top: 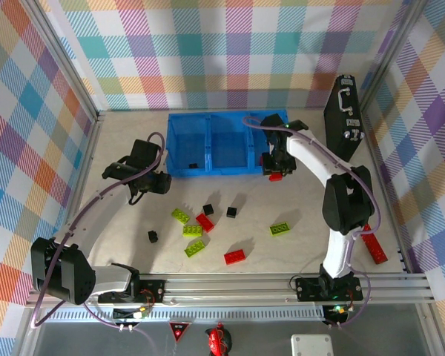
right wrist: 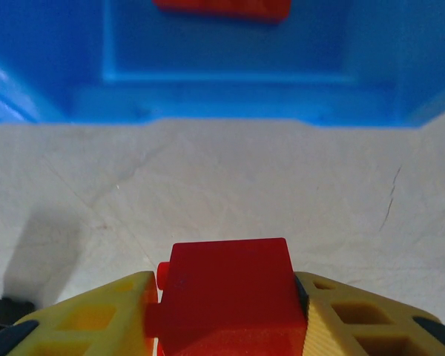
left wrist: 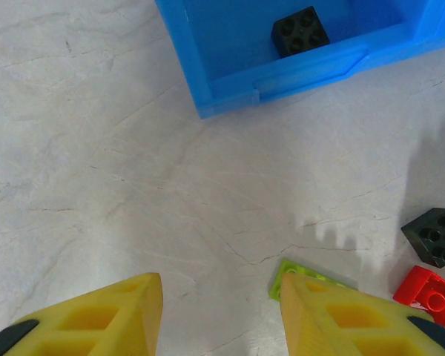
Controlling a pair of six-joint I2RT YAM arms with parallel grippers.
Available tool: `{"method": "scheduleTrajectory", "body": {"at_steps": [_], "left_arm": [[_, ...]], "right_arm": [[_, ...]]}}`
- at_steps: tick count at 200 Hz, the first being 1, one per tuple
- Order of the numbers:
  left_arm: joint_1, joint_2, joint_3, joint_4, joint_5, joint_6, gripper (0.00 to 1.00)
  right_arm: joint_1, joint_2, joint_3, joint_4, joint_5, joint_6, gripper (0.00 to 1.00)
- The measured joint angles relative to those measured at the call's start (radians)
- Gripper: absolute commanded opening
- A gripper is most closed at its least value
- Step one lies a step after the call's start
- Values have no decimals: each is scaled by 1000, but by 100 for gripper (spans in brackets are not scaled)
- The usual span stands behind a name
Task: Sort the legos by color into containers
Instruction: Place the lego in the container.
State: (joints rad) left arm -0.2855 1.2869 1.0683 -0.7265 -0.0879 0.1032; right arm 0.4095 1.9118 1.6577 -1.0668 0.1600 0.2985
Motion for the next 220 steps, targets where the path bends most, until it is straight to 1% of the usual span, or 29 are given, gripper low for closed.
{"method": "scheduleTrajectory", "body": {"at_steps": [71, 151, 167, 220], "left_arm": [[0, 0, 0, 0, 19, 3, 46], [0, 42, 0, -1, 16, 18, 46], [0, 45, 0, 0, 14, 19, 46], [1, 45, 0, 0, 11, 22, 46]], "right_arm": [[-58, 187, 317, -94, -14, -31, 46], [-84, 427, 671, -177, -53, -49, 45], [-85, 468, 721, -180, -64, -48, 45], [-96, 569, 806, -167, -100, -45, 45]]}}
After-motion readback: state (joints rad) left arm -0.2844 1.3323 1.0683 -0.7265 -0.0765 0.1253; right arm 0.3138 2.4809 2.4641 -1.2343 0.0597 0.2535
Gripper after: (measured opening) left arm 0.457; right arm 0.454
